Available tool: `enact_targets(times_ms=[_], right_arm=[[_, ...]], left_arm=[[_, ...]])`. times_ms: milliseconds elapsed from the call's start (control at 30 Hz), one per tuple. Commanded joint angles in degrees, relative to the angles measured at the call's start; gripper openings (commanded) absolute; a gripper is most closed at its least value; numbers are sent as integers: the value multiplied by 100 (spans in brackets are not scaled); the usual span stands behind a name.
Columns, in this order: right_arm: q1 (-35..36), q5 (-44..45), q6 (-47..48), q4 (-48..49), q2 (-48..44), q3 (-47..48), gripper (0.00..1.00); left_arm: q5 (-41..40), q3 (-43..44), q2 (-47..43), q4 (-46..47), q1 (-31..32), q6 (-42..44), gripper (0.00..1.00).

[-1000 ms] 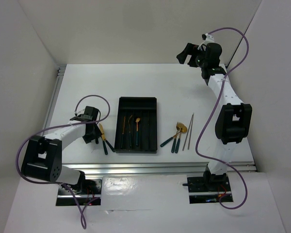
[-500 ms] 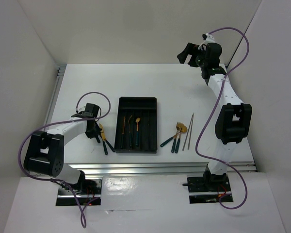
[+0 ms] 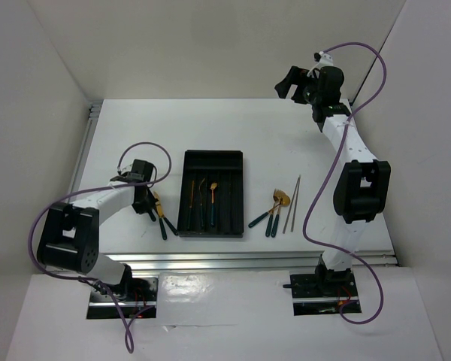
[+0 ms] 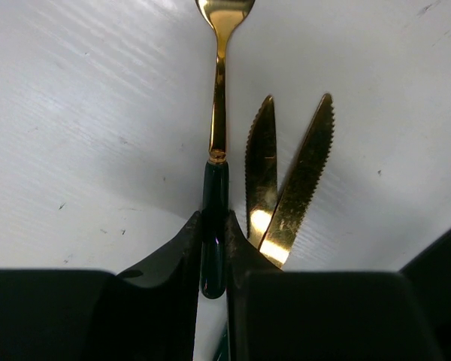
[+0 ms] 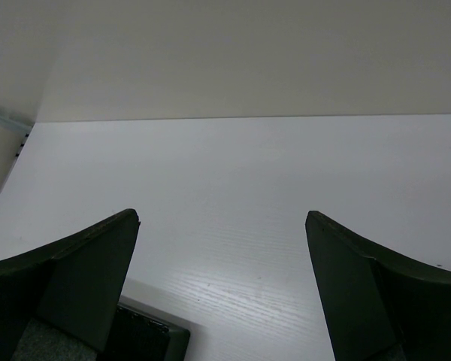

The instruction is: Sort the eating utensils into containers

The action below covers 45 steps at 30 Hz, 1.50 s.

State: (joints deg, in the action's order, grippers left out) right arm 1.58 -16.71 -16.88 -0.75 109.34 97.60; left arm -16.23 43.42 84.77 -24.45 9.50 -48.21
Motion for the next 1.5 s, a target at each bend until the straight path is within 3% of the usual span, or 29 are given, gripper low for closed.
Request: enact_targets(times_ms=[0, 133, 333, 667, 1100, 1333, 1467], right_arm=[[-35, 54, 1, 216, -228, 40, 100], [-35, 2, 1, 216, -281, -13, 100], [-35, 1, 1, 269, -334, -66, 100], [-35, 1, 1, 269, -439, -119, 100], [-35, 212, 1, 269, -493, -171, 100], [-35, 264, 1, 269, -545, -224, 100], [-35, 265, 1, 269, -545, -224, 100]], left_arm=[[76, -149, -302, -341, -36, -40, 0], [347, -149, -1031, -456, -36, 214, 0], [1472, -202, -2024, -158, 34, 892, 0], [2695, 78, -2282, 440, 754, 1235, 0], [1808, 263, -1245, 1574, 2178, -189, 0], [806, 1141, -366, 891, 2943, -461, 0], [630, 1204, -163, 609, 2944, -567, 0]])
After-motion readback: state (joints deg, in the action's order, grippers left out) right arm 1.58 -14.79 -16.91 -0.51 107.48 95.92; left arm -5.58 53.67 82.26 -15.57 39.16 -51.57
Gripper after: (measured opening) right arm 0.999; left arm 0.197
